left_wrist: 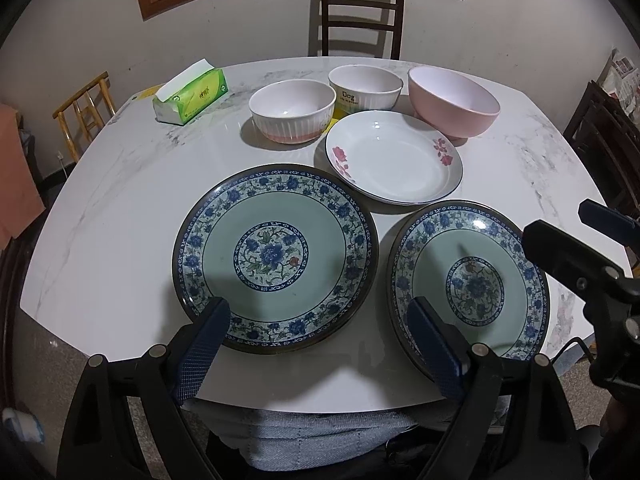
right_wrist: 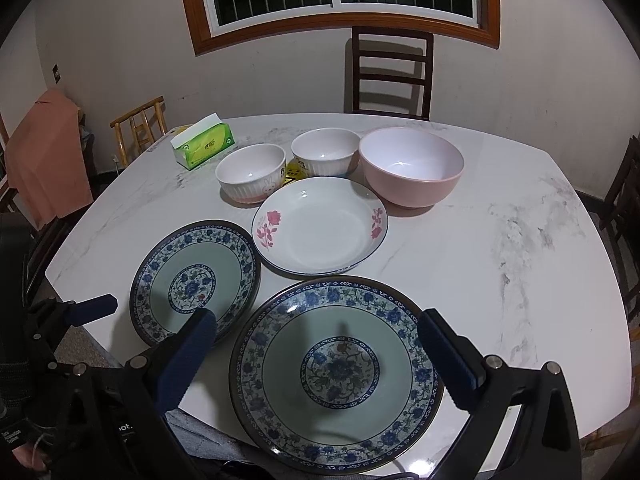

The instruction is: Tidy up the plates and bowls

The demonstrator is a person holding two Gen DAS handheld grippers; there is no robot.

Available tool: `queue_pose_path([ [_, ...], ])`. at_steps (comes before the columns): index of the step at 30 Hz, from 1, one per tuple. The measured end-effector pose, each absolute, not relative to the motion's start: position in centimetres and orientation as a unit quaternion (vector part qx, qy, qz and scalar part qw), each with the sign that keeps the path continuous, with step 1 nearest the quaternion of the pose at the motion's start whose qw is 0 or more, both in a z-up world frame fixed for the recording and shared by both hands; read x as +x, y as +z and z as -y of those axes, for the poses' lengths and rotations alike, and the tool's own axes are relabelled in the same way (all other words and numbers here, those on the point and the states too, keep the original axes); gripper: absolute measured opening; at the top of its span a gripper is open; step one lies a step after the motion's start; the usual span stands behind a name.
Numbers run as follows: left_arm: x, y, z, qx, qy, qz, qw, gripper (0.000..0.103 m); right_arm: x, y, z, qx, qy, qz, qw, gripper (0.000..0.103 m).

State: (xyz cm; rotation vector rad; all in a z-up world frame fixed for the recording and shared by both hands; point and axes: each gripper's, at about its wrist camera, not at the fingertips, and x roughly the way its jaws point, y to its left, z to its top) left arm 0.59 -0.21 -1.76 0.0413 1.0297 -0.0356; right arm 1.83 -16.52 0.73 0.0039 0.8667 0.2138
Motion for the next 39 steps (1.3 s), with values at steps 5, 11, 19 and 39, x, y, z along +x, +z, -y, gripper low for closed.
queue_pose_path([
  [5,0.6,-1.8,0.2,0.020,-0.017,-0.493,0.869,0.088,1.8,0.6,16.5,0.004,0.103,-0.421,0.901,0.103],
  [11,0.8,-1.9,0.1,0.019,-0.017,-0.495,0.869,0.088,1.8,0.6,16.5,0.006,0.104,-0.420,0.901,0.103],
  [19,0.8,-1.8,0.1,0.020,-0.017,-0.495,0.868,0.088,1.7,0.6,16.4,0.004,0.104,-0.420,0.901,0.103],
  [39,1.8,-1.9,-4.3,-0.019,0.006,-0.498,0.867,0.076,4.1,-0.1,14.9,0.014,0.177,-0.452,0.874,0.077],
])
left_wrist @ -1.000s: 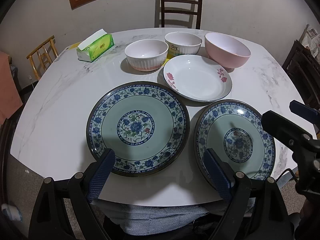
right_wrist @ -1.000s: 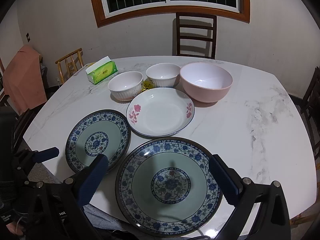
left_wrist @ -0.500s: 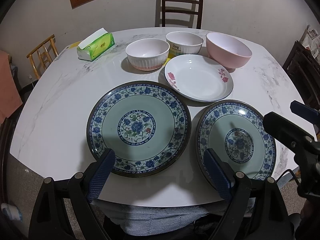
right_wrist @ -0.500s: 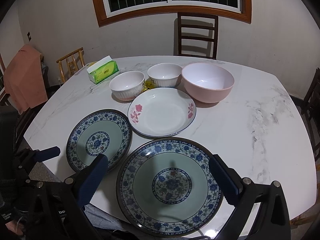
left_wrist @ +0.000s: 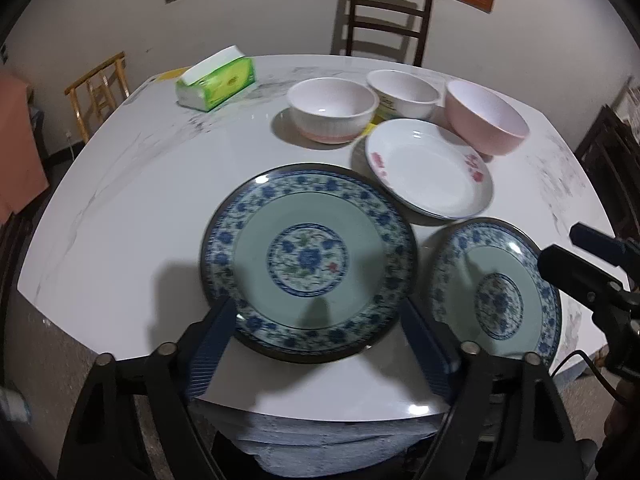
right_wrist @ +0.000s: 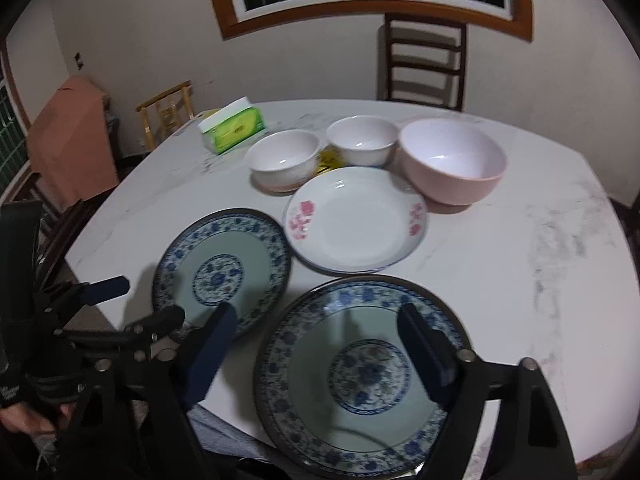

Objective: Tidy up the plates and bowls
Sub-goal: 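Grasp the rim of the large blue-and-white plate with the left tool and lift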

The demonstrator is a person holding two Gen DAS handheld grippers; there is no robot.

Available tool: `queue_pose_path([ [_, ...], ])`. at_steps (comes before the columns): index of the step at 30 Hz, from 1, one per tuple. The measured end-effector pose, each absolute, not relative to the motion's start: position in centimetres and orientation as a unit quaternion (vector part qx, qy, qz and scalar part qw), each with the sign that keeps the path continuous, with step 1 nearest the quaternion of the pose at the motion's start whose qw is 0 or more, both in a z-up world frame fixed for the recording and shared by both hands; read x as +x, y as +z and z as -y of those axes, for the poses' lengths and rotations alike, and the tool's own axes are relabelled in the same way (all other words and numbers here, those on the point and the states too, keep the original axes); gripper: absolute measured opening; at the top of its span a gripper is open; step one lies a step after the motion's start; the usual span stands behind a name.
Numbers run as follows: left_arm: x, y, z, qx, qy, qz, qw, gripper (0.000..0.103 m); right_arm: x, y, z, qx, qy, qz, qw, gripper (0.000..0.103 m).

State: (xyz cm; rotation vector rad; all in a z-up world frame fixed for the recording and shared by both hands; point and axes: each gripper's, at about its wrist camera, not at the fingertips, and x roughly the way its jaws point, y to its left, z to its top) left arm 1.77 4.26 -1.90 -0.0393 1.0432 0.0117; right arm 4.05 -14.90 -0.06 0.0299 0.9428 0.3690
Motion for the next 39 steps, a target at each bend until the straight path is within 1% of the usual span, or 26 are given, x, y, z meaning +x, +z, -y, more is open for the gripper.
queue_pose_path([
  [2,2.1,-2.0,-5.5,-0.036,0.011,-0.502,0.864,0.073,4.7,-0.3,14.6,0.019,0.187,-0.458,0.869,0.071],
  [4,2.2,-1.9,-6.7,-0.049,0.018,-0.502,0.863,0.069,5.5,-0.8,14.2,0.026,0.200,-0.470,0.859,0.061],
  [5,2.3,-1.9,-7.3,-0.053,0.021,-0.501,0.864,0.067,5.8,-1.0,14.0,0.031,0.209,-0.475,0.854,0.060],
  [6,2.5,-1.9,-8.0,-0.058,0.025,-0.500,0.864,0.066,6.2,-1.3,13.7,0.035,0.218,-0.482,0.848,0.055],
  [7,2.5,-1.9,-8.7,-0.065,0.027,-0.499,0.864,0.059,6.4,-1.5,13.5,0.037,0.221,-0.488,0.844,0.048],
  [8,2.7,-1.9,-9.4,-0.075,0.029,-0.500,0.862,0.054,6.8,-1.8,13.2,0.041,0.226,-0.494,0.838,0.045],
  [9,2.9,-2.1,-10.3,-0.089,0.030,-0.503,0.859,0.052,7.2,-2.1,12.9,0.045,0.233,-0.500,0.833,0.043],
  [10,3.0,-2.2,-11.0,-0.099,0.031,-0.506,0.856,0.049,7.7,-2.6,12.7,0.050,0.235,-0.509,0.827,0.043],
  [11,3.1,-2.3,-11.8,-0.108,0.033,-0.508,0.854,0.048,8.0,-2.9,12.5,0.052,0.235,-0.513,0.824,0.043],
  [21,4.7,-4.2,-16.1,-0.183,0.018,-0.525,0.831,0.047,12.1,-5.8,11.3,0.077,0.242,-0.560,0.789,0.039],
  [23,5.0,-4.8,-16.5,-0.197,0.013,-0.530,0.824,0.047,12.7,-6.3,11.1,0.082,0.244,-0.567,0.782,0.035],
  [25,5.3,-5.3,-16.9,-0.213,0.009,-0.537,0.816,0.047,13.3,-6.9,10.8,0.088,0.246,-0.576,0.775,0.035],
  [31,5.8,-6.7,-17.5,-0.224,0.006,-0.546,0.808,0.047,14.6,-8.2,10.0,0.082,0.239,-0.589,0.767,0.032],
  [39,6.4,-8.1,-18.0,-0.223,-0.004,-0.556,0.801,0.045,15.5,-9.3,9.4,0.075,0.232,-0.600,0.762,0.030],
])
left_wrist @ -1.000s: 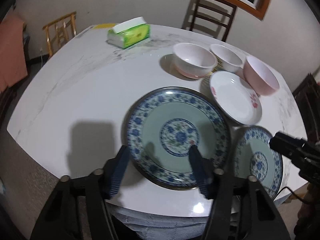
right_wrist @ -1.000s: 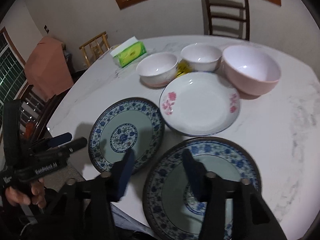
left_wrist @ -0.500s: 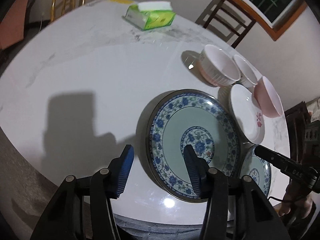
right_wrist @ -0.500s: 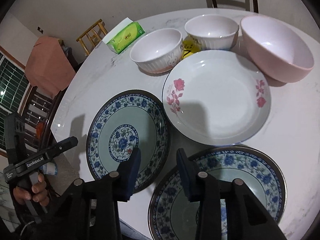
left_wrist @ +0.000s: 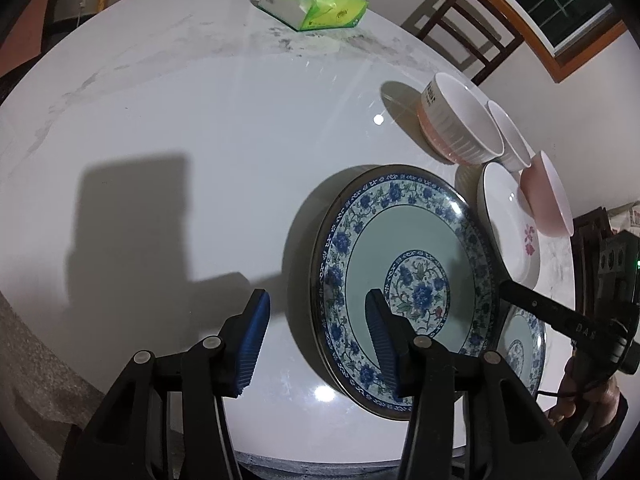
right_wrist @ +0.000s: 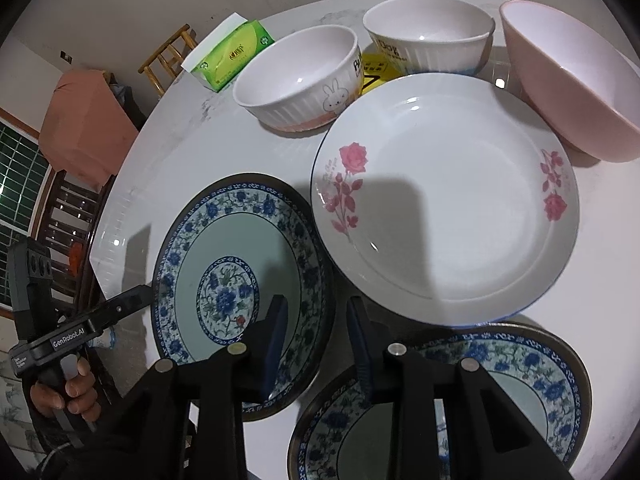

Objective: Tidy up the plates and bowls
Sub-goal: 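Grasp the rim of the large blue-and-white plate with the left tool and lift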

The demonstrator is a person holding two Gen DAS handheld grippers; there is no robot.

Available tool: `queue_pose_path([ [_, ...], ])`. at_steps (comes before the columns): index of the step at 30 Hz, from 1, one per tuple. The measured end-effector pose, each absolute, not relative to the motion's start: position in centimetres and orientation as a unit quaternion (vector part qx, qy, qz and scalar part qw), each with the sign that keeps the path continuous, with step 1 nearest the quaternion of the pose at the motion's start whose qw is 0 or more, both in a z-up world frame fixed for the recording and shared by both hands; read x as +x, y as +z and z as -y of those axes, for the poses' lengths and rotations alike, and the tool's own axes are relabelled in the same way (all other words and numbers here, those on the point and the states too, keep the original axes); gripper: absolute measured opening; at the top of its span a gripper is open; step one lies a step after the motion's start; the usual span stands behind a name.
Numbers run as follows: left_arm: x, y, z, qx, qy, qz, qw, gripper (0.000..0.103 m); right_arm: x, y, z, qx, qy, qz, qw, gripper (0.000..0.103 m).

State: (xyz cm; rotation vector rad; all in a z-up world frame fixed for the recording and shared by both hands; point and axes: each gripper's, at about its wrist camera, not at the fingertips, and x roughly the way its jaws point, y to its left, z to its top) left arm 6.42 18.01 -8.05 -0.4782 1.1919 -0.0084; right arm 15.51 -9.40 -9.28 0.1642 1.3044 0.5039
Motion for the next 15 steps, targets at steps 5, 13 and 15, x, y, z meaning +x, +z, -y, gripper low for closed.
queue_pose_path([
  [5,6.9,-8.6,-18.2,-0.223,-0.007,-0.559,0.798,0.043,16.0,-9.8,8.8,0.072,0.233,-0.603,0.759,0.026],
  [13,7.5,-9.5,-17.8,-0.211,-0.023,-0.571,0.793,0.022,16.6,-10.4,8.6,0.069,0.233,-0.607,0.757,0.016],
  [15,7.6,-9.6,-17.7,-0.208,-0.028,-0.571,0.794,0.017,16.6,-10.4,8.3,0.069,0.235,-0.607,0.756,0.013],
])
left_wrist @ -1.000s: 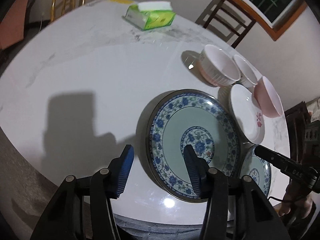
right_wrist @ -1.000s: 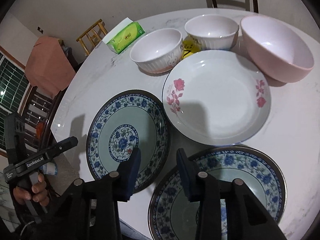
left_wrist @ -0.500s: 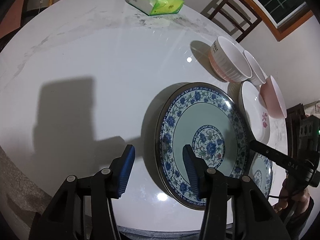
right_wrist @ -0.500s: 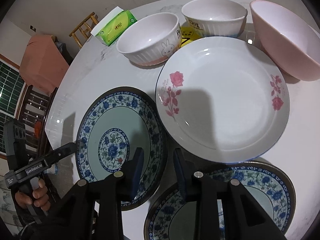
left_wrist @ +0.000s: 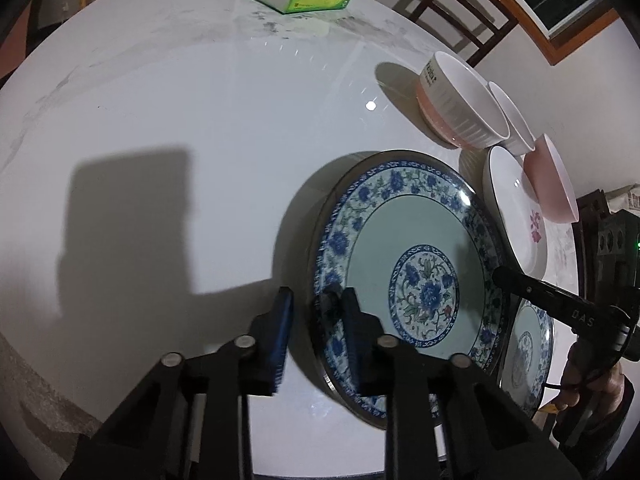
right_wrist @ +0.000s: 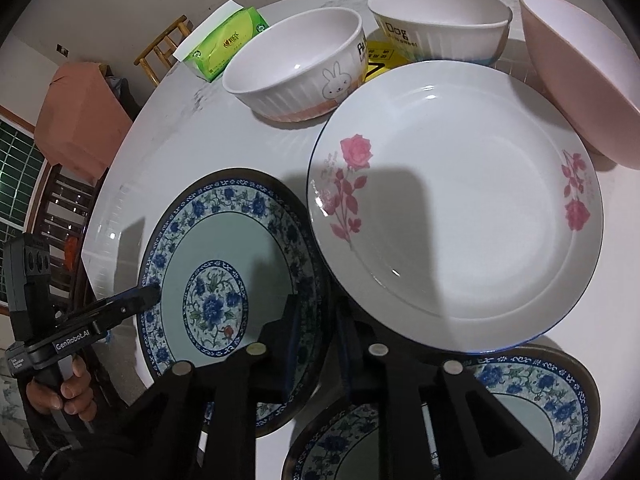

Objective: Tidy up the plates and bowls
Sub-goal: 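Grasp the rim of the large blue-and-white plate with the left tool and lift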

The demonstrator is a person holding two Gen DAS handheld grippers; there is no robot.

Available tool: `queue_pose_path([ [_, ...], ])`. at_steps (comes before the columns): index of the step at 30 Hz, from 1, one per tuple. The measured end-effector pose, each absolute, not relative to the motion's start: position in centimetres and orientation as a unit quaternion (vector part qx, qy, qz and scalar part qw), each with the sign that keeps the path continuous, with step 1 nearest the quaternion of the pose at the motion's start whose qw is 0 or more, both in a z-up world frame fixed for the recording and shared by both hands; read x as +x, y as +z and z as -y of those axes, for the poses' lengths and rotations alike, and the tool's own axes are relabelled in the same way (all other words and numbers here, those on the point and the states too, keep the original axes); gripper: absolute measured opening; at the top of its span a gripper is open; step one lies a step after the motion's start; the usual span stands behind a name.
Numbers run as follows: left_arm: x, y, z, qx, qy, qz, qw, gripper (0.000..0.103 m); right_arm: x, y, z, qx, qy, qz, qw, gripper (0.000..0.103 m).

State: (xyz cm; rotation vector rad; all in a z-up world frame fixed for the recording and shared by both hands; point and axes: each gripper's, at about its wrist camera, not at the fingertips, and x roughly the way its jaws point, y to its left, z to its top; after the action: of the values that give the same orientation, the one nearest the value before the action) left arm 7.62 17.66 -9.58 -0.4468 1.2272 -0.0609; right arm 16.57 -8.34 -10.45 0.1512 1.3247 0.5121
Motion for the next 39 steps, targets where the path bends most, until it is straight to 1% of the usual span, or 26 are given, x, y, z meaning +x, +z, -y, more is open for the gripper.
queue_pose_path([
  [7,7.7,-9.4,-17.9,-0.199,-0.027,-0.569,0.798,0.017,15.3,-10.2,7.6,0.065,0.229,-0.606,0.759,0.013],
  [20,6.8,-7.6,-20.9,-0.170,-0.011,-0.549,0.818,0.017,13.0,-9.6,4.8,0.066,0.243,-0.597,0.762,0.014],
  [31,7.0,-8.5,-21.8,-0.167,-0.009,-0.548,0.819,0.018,10.9,-10.2,3.7,0.074,0.240,-0.594,0.764,0.014],
  [39,6.9,-9.1,-22.0,-0.171,-0.008,-0.546,0.820,0.018,11.3,-10.6,3.5,0.076,0.239,-0.593,0.765,0.014],
])
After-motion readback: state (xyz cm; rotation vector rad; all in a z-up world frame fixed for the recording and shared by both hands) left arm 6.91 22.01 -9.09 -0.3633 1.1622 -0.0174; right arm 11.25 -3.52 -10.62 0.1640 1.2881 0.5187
